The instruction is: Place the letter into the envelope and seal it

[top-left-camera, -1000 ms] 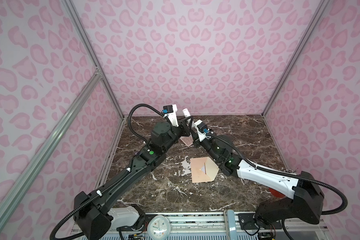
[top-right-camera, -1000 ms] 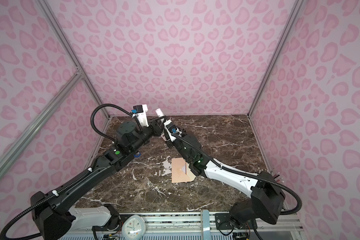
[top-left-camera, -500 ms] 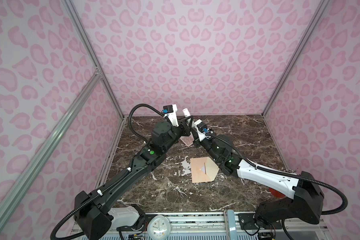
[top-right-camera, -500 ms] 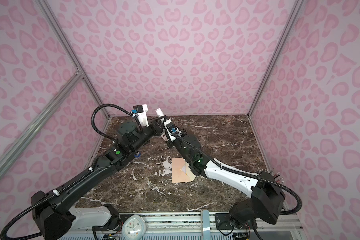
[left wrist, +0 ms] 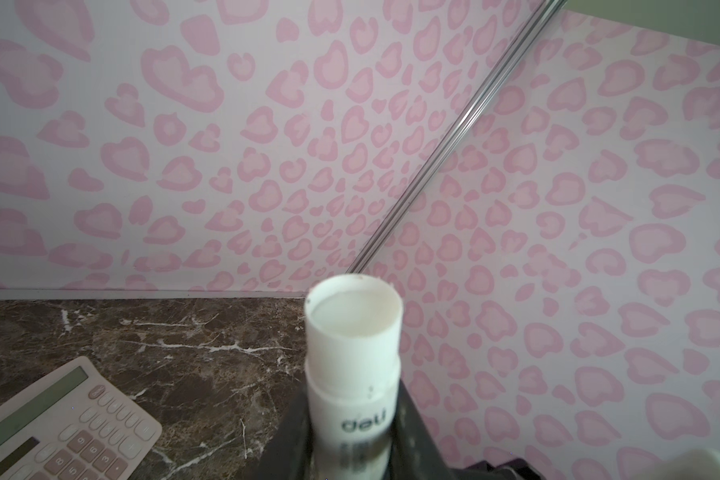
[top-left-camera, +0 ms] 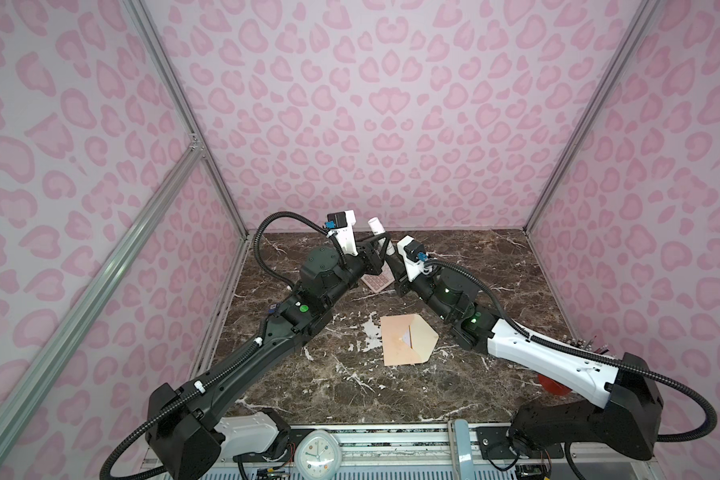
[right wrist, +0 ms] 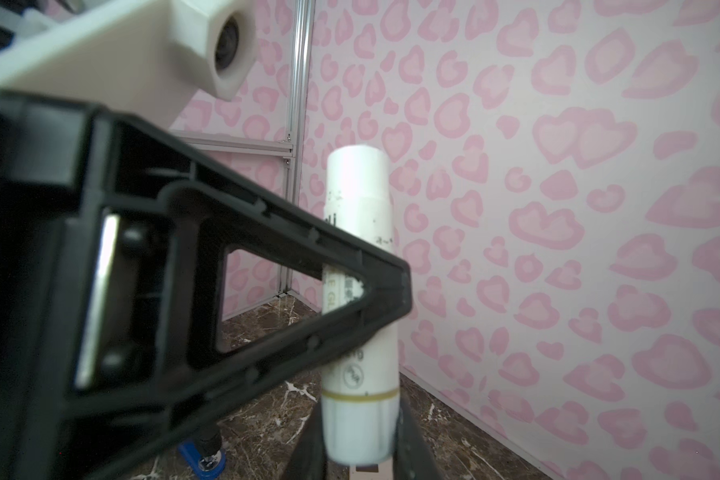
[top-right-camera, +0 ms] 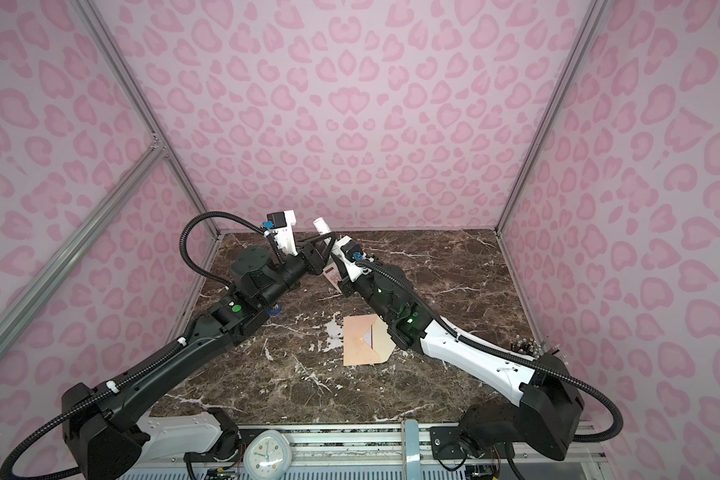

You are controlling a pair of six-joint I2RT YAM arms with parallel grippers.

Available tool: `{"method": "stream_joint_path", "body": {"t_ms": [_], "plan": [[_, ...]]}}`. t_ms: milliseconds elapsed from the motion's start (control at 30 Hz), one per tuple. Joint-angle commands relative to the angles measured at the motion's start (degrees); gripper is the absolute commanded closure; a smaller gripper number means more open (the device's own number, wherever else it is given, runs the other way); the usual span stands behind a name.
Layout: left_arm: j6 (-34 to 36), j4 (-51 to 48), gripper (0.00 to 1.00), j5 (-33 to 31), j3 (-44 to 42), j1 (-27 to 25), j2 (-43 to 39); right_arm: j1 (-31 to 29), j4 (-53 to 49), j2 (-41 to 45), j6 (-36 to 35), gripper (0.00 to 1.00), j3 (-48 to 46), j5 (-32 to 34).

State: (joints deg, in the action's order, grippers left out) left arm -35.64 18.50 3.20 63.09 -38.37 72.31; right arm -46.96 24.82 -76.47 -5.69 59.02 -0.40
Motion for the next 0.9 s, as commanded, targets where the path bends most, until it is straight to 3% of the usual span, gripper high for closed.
{"method": "stream_joint_path", "body": {"t_ms": [0,133,367,567,700,800,867], "plan": [[-3.07,2.11,0.96,7.52,-1.96,1.36,0.70,1.86,2.45,1.67,8.18,0.80,0.33,-10.57],[-7.76,7.79,0.96,15.74,-4.61,3.86,1.14,5.56,1.64,3.87,17.00,0.81,-0.23,-19.02],[-14.06,16.85,0.96,32.95,-7.69,8.43,2.10,15.10,13.75,4.12,42.78,0.82,-3.38,-36.51],[-14.59,18.22,0.96,41.79,-6.58,8.77,3.79,16.80,16.01,1.44,52.54,0.82,-2.21,-45.30],[-14.55,18.17,0.96,40.82,-6.92,8.97,3.64,16.73,14.36,1.35,52.59,0.78,-2.25,-47.11],[-13.88,16.42,0.96,38.15,-6.63,9.36,3.28,16.67,8.21,2.41,43.98,0.70,-2.32,-48.54],[-12.62,13.56,0.96,35.88,-5.40,9.69,3.01,16.11,-2.25,3.90,32.29,0.60,-1.33,-47.48]]}}
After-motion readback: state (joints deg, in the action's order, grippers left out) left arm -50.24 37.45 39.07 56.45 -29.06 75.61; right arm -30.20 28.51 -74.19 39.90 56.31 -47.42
